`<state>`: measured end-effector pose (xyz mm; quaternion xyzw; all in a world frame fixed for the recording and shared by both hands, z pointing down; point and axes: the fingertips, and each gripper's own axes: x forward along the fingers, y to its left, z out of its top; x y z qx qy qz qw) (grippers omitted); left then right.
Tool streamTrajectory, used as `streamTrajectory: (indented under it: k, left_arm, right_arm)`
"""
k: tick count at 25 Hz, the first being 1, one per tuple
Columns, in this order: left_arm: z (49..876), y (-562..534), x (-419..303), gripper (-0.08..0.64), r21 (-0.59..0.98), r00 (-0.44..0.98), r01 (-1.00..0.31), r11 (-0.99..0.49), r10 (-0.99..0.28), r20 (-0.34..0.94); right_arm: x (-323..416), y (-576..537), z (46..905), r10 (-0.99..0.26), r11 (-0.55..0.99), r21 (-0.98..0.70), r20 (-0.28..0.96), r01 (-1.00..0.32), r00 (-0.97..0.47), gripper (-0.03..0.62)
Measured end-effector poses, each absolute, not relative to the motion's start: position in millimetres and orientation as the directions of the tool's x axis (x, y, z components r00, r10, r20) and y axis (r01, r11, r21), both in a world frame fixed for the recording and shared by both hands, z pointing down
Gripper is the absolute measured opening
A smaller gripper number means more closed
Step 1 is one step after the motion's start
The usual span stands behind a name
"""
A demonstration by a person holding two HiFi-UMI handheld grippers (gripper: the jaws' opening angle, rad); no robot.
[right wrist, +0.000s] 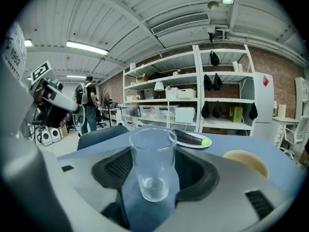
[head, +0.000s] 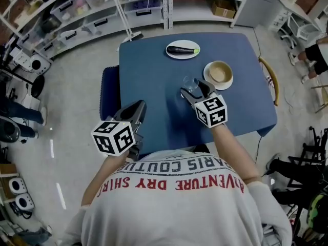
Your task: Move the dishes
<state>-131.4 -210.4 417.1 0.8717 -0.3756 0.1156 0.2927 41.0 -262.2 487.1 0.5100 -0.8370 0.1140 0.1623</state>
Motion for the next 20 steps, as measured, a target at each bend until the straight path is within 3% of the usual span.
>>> streamTrajectory:
  k: [20]
  left_arm:
    - [415.5,-216.6,-101.8,0.028,0.446,0.692,-0.721,-0.53,-0.59,0.417]
  right_arm:
    - [80.1,-243.1,422.7,-0.83,0.492,-0.002,0.3,-0.87,-0.47,0.282]
